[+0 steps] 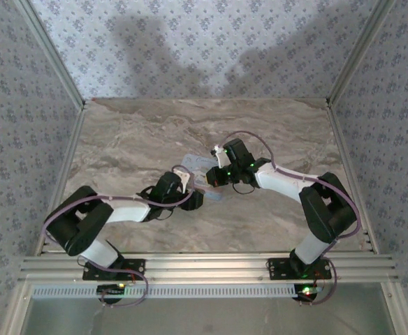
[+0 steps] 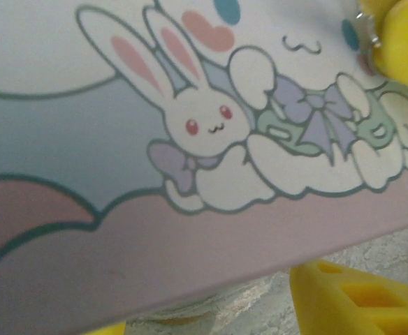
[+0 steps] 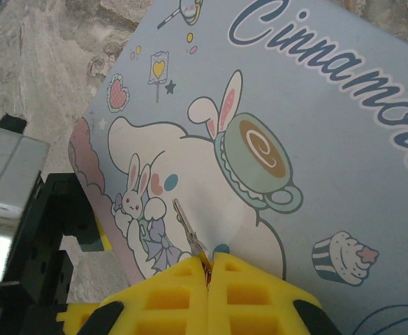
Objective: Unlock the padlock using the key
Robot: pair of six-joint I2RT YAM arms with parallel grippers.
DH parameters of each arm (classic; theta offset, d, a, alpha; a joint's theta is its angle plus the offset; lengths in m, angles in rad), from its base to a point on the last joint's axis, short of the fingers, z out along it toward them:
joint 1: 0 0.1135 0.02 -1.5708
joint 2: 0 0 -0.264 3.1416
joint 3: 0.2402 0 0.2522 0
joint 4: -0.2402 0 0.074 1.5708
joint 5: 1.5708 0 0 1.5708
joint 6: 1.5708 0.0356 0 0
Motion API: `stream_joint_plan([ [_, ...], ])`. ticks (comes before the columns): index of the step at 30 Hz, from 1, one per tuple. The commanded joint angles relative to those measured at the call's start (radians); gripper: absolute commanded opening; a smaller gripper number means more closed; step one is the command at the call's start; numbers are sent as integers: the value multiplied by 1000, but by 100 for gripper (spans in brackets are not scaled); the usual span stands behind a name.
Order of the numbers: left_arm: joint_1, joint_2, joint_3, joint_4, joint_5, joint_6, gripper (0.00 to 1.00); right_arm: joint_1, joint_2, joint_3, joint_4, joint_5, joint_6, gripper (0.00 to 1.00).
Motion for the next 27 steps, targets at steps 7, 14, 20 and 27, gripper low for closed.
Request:
stream_joint_plan([
  [7, -15, 55, 31, 78, 4, 3, 53, 17, 31, -6, -107, 51, -20, 0],
  [14, -29, 84, 48, 84, -8, 0, 47, 19, 31, -5, -104, 52, -20, 0],
  [20, -46, 91, 63, 82, -13, 1, 44, 21, 27, -7, -102, 54, -17, 0],
  [27, -62, 91, 79, 77, -23, 3, 44, 24, 26, -7, -100, 54, -17, 0],
])
